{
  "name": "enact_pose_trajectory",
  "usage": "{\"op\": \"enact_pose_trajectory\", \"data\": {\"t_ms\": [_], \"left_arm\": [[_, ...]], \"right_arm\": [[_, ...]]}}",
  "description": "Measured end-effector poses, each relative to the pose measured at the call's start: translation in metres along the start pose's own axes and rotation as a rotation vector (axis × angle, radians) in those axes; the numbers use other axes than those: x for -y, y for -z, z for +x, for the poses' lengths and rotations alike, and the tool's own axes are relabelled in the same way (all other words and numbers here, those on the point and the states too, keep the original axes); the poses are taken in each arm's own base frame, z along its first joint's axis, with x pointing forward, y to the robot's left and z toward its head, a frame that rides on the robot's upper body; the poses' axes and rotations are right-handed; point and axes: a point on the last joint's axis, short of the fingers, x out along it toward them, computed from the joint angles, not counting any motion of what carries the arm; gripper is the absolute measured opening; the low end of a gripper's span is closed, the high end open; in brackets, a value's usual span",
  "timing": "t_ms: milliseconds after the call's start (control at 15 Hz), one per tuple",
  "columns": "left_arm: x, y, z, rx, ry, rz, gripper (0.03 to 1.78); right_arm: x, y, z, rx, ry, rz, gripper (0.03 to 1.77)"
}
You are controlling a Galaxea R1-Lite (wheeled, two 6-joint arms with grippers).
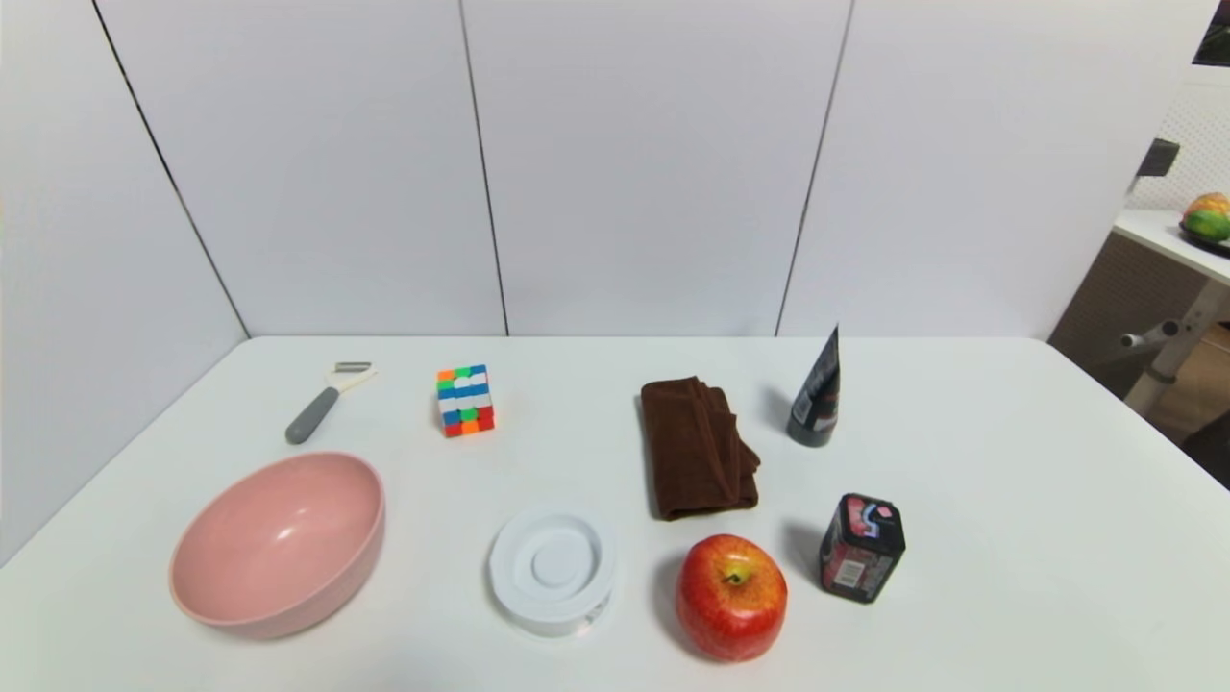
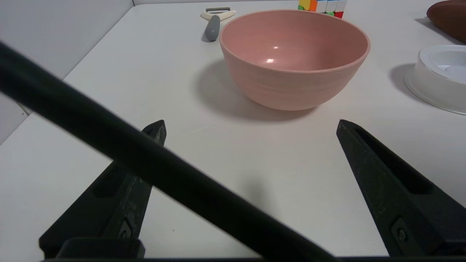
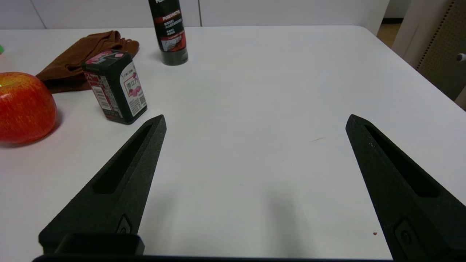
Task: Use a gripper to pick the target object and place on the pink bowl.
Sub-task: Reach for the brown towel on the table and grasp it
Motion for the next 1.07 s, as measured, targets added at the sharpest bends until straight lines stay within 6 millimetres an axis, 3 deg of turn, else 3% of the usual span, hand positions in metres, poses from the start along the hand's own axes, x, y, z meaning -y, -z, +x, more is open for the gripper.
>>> {"op": "enact_pose_trajectory", "data": {"t_ms": [133, 267, 400, 533, 733, 867, 1067], "left_arm": [[0.000, -0.003, 0.000, 0.000, 0.001, 0.005, 1.69], [0.000, -0.019, 0.001, -0.007, 0.002, 0.007, 1.69], [0.000, -0.051, 0.005, -0.005, 0.013, 0.009, 1.69], [0.000, -0.098, 0.014, 0.013, 0.039, 0.010, 1.69], [0.002, -0.169, 0.042, 0.033, 0.102, 0.023, 1.69], [0.009, -0.208, 0.074, 0.029, 0.175, 0.056, 1.69], [0.039, -0.246, 0.129, -0.002, 0.340, 0.092, 1.69]], "right_arm": [[0.000, 0.000, 0.000, 0.000, 0.000, 0.000, 1.71], [0.000, 0.000, 0.000, 0.000, 0.000, 0.000, 1.71], [0.000, 0.000, 0.000, 0.000, 0.000, 0.000, 1.71], [0.000, 0.000, 0.000, 0.000, 0.000, 0.000, 1.71], [0.000, 0.000, 0.000, 0.000, 0.000, 0.000, 1.71], [0.000, 0.000, 0.000, 0.000, 0.000, 0.000, 1.71], [0.000, 0.000, 0.000, 0.000, 0.000, 0.000, 1.71]]}}
